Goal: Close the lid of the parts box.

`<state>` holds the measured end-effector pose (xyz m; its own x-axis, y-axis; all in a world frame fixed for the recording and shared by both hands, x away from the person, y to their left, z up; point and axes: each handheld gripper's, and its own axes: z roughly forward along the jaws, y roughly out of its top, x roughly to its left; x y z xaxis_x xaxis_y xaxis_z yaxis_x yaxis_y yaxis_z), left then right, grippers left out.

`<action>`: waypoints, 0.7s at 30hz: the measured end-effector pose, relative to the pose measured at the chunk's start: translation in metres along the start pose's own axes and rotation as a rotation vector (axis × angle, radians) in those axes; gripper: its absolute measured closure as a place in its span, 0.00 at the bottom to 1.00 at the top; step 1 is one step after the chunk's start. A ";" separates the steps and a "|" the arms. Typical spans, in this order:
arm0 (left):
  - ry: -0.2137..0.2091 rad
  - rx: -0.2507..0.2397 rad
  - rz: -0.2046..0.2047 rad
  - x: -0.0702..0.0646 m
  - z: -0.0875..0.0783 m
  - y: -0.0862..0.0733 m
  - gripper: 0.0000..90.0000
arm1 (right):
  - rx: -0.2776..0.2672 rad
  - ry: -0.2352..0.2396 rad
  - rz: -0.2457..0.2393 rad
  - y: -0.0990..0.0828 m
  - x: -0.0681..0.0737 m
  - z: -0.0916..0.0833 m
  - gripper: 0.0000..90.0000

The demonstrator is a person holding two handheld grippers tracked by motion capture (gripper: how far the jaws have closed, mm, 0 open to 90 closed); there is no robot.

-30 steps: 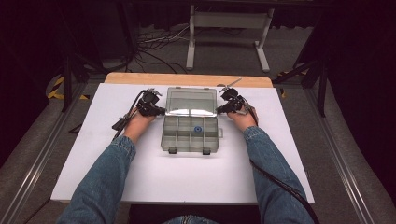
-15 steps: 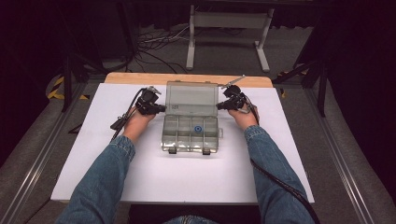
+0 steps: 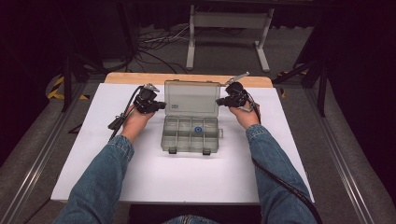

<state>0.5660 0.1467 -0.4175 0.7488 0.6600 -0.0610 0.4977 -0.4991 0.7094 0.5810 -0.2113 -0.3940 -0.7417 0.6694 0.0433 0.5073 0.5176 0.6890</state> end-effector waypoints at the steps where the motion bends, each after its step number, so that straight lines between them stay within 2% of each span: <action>1: -0.002 -0.002 0.003 0.000 -0.001 0.000 1.00 | -0.006 0.001 -0.003 0.000 0.000 -0.002 1.00; 9: -0.018 -0.044 0.000 -0.004 -0.012 0.002 1.00 | -0.039 0.015 -0.020 -0.001 0.006 -0.016 1.00; 10: -0.014 -0.042 0.014 -0.004 -0.015 0.003 1.00 | -0.041 0.016 -0.022 -0.001 0.006 -0.017 1.00; 18: -0.029 -0.064 0.016 -0.008 -0.024 0.005 1.00 | -0.055 0.016 -0.060 0.002 0.016 -0.029 1.00; 21: -0.030 -0.075 0.014 -0.010 -0.027 0.006 1.00 | -0.063 0.018 -0.059 0.004 0.018 -0.034 1.00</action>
<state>0.5496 0.1521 -0.3933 0.7689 0.6354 -0.0712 0.4538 -0.4639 0.7608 0.5548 -0.2156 -0.3663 -0.7776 0.6286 0.0135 0.4342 0.5213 0.7347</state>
